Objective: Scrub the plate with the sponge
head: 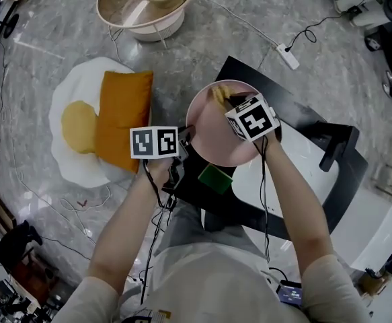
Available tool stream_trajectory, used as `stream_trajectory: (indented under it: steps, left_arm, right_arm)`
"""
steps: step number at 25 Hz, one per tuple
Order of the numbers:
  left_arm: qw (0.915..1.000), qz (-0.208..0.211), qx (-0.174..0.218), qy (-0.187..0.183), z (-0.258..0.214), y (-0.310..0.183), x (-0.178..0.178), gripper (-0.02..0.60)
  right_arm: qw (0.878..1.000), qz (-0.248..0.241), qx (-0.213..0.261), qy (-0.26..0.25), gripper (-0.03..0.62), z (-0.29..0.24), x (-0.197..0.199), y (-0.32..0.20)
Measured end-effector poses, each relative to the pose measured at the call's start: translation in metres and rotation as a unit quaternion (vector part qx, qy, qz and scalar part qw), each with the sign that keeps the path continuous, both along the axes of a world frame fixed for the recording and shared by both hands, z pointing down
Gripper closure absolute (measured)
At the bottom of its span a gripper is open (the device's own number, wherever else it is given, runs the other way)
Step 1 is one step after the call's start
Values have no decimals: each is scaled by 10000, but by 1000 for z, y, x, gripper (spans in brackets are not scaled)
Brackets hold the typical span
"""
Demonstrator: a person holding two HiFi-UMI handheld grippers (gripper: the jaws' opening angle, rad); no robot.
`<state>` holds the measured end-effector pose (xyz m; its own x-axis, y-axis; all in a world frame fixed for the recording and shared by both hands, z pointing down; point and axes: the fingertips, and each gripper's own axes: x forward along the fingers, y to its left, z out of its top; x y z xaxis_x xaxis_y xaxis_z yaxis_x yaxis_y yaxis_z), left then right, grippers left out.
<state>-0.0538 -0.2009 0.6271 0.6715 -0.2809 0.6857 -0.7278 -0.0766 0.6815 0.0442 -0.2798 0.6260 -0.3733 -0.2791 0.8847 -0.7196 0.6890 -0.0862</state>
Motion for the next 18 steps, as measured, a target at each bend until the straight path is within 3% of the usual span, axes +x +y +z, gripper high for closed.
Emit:
stream_trajectory:
  steps: [4,9,14,18]
  left_arm:
    - [9998,-97,109,-158,0,-6,2,545]
    - [9971,4,452,-616,-1,-12,-3,552]
    - [9954,-12,548,-780,0,-18,-6,552]
    - [9954,-155,521,-788,2,-19,-5,551]
  right_arm:
    - [9990,35,-103,440,549,-2,36,8]
    - [9878,-684,-195,1383,551,-6,66,48]
    - [9877,-820,-721,1118,551,-5,68,96]
    - [9836,-1147,-1219,666,551,-3,45,144]
